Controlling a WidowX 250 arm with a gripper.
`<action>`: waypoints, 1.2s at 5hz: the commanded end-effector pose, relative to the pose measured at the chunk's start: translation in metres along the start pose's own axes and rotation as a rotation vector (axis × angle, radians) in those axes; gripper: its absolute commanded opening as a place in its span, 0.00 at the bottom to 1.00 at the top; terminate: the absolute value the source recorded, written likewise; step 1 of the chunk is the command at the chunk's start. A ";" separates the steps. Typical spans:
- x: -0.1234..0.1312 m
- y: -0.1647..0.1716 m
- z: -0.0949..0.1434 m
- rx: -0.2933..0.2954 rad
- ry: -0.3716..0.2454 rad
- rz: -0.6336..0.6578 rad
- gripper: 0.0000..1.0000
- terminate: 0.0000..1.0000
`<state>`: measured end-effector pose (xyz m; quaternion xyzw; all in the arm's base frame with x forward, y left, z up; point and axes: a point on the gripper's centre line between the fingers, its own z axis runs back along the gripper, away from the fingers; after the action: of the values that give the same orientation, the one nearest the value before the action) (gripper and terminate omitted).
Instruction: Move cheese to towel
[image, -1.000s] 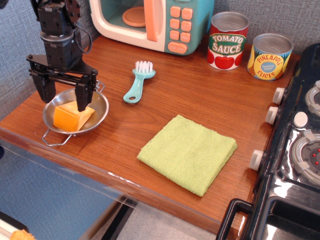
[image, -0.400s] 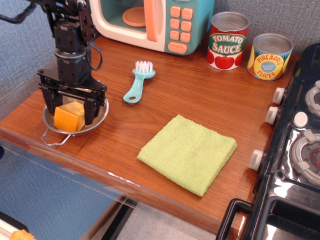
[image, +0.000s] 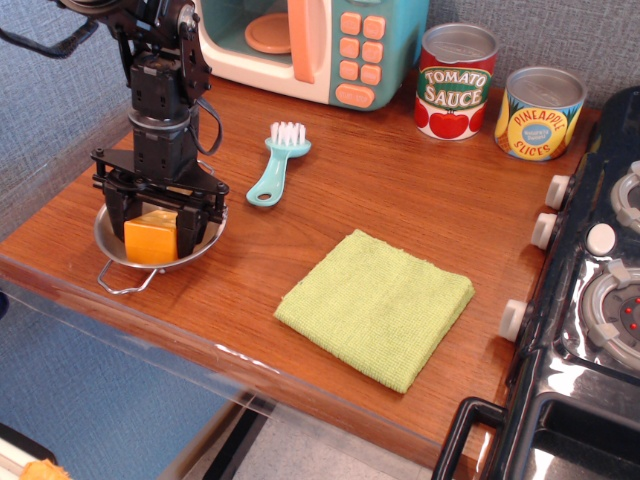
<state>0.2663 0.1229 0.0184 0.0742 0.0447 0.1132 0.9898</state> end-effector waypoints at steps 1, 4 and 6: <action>-0.002 -0.007 0.048 -0.007 -0.123 -0.028 0.00 0.00; -0.049 -0.119 0.094 -0.121 -0.196 -0.247 0.00 0.00; -0.061 -0.153 0.053 -0.091 -0.156 -0.264 0.00 0.00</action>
<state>0.2523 -0.0446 0.0371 0.0377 -0.0125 -0.0148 0.9991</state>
